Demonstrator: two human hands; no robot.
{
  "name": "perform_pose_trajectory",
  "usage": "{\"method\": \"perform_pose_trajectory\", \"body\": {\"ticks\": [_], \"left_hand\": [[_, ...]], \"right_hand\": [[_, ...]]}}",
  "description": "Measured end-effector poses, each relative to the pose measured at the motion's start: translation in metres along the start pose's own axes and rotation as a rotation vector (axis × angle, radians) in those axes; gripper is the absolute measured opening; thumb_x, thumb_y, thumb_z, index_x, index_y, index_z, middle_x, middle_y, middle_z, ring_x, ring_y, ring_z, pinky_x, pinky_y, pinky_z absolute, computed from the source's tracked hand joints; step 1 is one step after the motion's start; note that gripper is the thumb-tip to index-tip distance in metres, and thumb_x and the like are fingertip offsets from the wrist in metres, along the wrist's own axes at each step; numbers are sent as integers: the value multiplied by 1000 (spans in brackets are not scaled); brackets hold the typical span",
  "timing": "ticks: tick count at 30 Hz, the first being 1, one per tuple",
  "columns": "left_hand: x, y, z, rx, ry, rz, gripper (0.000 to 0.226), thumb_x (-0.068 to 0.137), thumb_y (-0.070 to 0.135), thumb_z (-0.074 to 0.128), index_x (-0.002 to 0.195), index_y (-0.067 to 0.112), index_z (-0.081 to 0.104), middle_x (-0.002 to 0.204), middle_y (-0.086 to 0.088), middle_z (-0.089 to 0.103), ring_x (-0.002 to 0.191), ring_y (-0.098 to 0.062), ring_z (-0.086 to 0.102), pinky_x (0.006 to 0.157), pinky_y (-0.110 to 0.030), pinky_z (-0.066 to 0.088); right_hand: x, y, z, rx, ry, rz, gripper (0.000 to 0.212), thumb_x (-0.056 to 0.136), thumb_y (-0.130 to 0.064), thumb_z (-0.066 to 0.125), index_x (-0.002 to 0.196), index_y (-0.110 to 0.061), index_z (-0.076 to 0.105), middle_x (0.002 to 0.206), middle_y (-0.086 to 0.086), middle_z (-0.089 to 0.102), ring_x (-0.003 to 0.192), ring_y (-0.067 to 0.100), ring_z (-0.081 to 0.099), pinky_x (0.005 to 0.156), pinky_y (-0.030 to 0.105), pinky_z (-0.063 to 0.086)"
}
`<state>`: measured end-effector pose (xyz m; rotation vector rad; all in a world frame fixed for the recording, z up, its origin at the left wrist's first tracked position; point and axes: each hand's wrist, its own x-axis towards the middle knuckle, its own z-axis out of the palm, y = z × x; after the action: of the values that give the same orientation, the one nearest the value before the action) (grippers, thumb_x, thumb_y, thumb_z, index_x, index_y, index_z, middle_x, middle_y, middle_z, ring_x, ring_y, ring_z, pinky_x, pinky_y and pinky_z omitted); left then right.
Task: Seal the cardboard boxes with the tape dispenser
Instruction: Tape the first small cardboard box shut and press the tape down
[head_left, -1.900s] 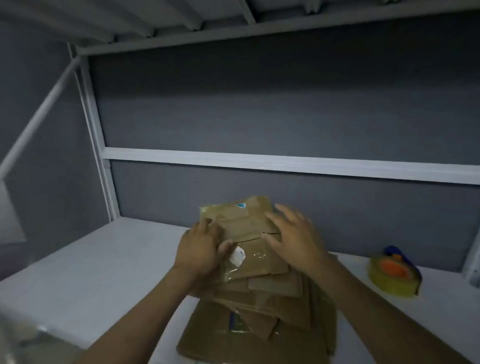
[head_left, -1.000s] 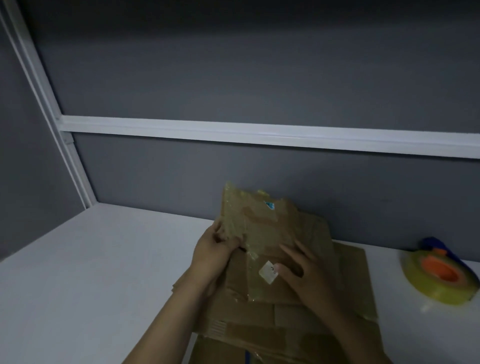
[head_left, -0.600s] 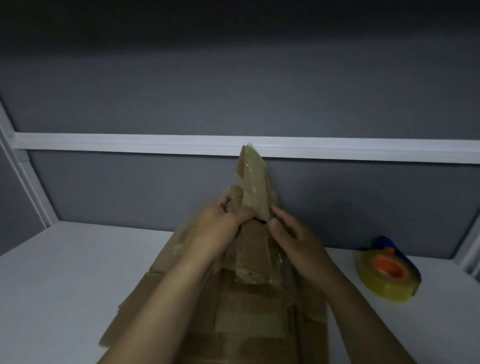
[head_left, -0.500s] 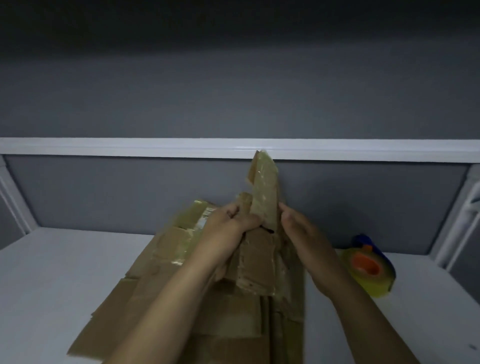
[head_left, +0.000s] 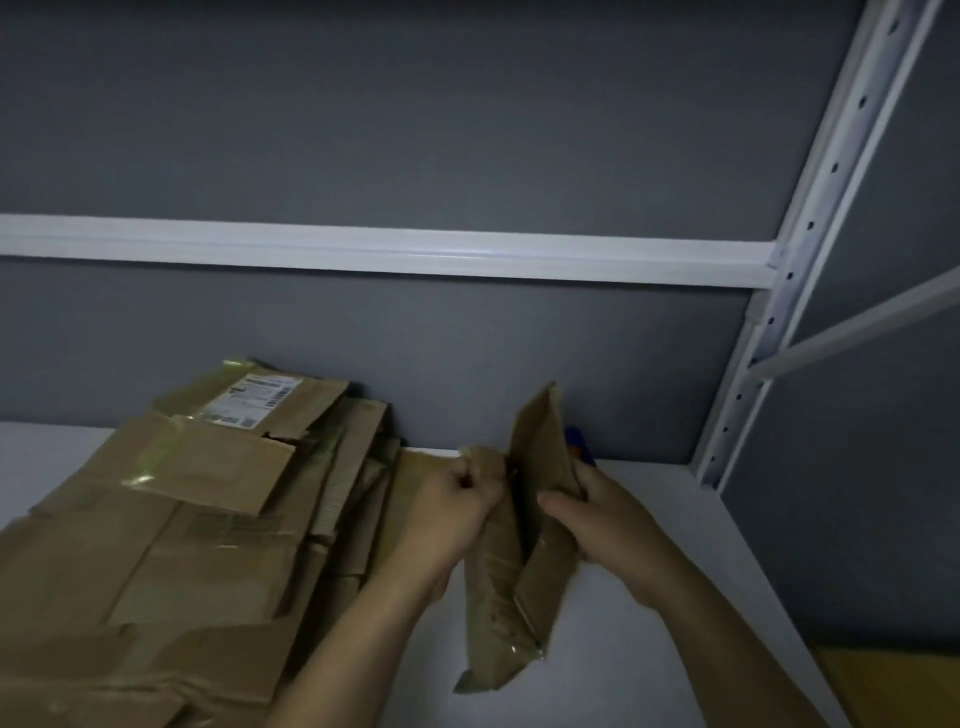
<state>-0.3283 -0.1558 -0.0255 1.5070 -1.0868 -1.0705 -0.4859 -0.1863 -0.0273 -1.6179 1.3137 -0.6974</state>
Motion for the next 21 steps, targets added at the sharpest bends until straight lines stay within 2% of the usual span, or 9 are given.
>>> {"method": "perform_pose_trajectory", "body": {"ticks": [5,7,9,11,14,16,17,19,21], "left_hand": [[2,4,0,67,167,31,20,91,11,57,71,14,56,65,-8,55,62,-19,54,56,-28,37],[4,6,-9,40,253,70,18,93,12,56,77,19,55,67,-1,55,66,-18,55,57,-27,39],[3,11,-19,-23,301,150,27,93,8,56,91,33,50,77,12,56,77,-14,59,66,-30,49],[4,12,-27,-119,290,209,50,92,1,57,106,47,43,94,17,58,91,-9,62,79,-31,55],[18,2,-37,-53,215,179,74,86,-1,59,142,43,37,120,1,63,101,-19,65,85,-38,55],[27,-4,-38,139,142,152,71,81,7,62,138,46,44,128,-1,54,104,-18,62,85,-36,53],[32,-6,-39,261,124,155,64,81,12,63,133,47,48,134,0,44,115,-19,54,94,-37,50],[39,-8,-39,499,97,208,48,85,22,61,126,46,55,142,2,27,132,-19,32,111,-39,35],[47,-9,-41,642,43,295,41,83,37,55,123,45,60,149,10,26,138,-15,25,116,-35,24]], "right_hand": [[8,19,-10,-255,149,-16,23,96,-23,41,96,-12,60,87,6,64,76,19,60,62,28,42],[6,17,-18,-247,171,-63,26,94,-14,40,70,-12,48,72,5,54,64,17,50,59,29,32],[3,8,-27,-258,157,-112,33,92,-8,42,62,-18,33,64,4,41,60,14,39,58,30,26],[4,-2,-38,-297,128,-157,33,91,-7,45,63,-17,30,62,4,34,59,15,33,56,31,22],[15,-9,-53,-438,113,-188,31,89,-10,47,65,-18,29,63,6,29,59,16,30,57,31,20],[24,-4,-53,-483,103,-179,30,89,-11,47,65,-20,30,63,5,29,59,16,30,58,32,21],[28,0,-50,-481,110,-184,28,90,-13,45,65,-20,33,64,4,33,61,16,34,58,32,23],[35,11,-42,-424,173,-220,20,95,-23,43,83,-24,58,81,-5,56,79,13,50,67,32,39],[34,19,-38,-415,240,-263,38,98,-44,43,134,-36,49,125,-17,53,114,6,48,96,33,43]]}}
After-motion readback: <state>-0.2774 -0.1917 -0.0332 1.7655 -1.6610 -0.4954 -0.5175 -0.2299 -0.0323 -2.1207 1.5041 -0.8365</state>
